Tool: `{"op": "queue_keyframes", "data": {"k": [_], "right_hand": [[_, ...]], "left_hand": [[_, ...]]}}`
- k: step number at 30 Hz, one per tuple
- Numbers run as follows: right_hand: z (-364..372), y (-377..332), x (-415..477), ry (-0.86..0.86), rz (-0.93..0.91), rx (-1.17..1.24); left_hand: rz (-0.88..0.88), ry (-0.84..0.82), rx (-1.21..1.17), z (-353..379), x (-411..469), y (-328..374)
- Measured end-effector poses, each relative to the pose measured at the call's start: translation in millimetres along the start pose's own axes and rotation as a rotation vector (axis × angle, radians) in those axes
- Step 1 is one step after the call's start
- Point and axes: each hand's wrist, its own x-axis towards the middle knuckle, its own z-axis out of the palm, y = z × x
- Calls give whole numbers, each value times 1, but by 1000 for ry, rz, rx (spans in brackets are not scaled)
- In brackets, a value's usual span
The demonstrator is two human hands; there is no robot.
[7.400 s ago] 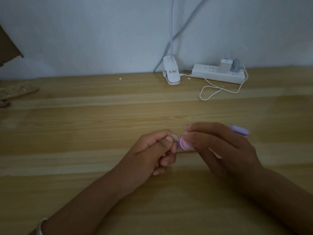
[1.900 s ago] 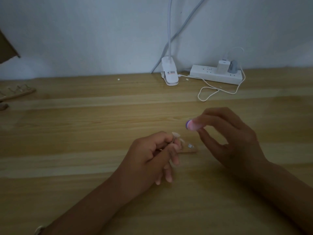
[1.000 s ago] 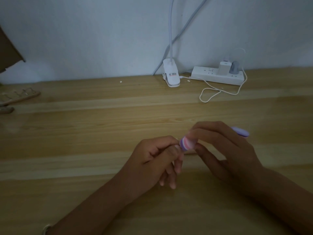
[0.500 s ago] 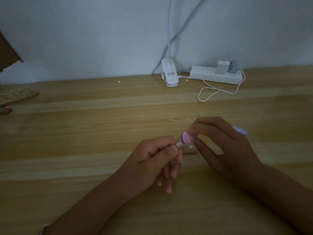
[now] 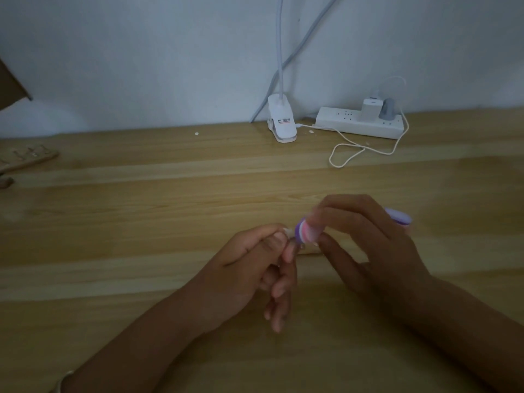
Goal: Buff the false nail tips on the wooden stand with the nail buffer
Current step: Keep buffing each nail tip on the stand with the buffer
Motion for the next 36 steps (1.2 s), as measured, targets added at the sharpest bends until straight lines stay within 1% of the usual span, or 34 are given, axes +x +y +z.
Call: {"op": "queue_keyframes", "data": {"k": [2,4,6,9,11,13,16,18,20,22,24,26,28,31,33,36], "right_hand": [[2,-7,-3,-42,-44,52],[-1,-2,-3,-62,-49,19],[-3,6,0,-29,-20,-25],[-2,0,0,29,-22,38],[2,-9,-4,-23,-84,85],[1,-6,-6,-89,-112,58],[-4,6,-1,-63,-48,-7],[-5,2,0,-29,-45,24],[-2,-7,-3,-31,-116,60],[-2,-6,-4,-61,-173,41],[-7,6,-1,-50,-108,-19],[-11,11,1,-2,-39,-26],[-7,2,0,38,-63,19],[1,-12,-5,-2,-111,98],[-2,-5,-2,-28,-54,63],[-6,-1,3,22,19,34]], "left_hand": [[-19,-37,-56,-1,0,-1],[-34,-74,-101,-3,0,0],[-43,-97,-123,-5,-1,2],[-72,-118,-161,-5,0,2],[-100,-134,-187,-5,-1,0],[-111,-143,-192,-5,-2,1],[-98,-127,-174,-6,-1,4],[-107,-122,-149,-6,-1,4],[-120,-129,-162,-5,-1,2],[-117,-143,-201,-6,-2,2],[-93,-140,-226,-7,-2,3],[-78,-139,-230,-9,-1,3],[-84,-151,-225,-9,-2,1],[-95,-179,-239,-10,-3,-1],[-104,-181,-244,-12,-3,0],[-91,-168,-241,-13,-2,2]]}}
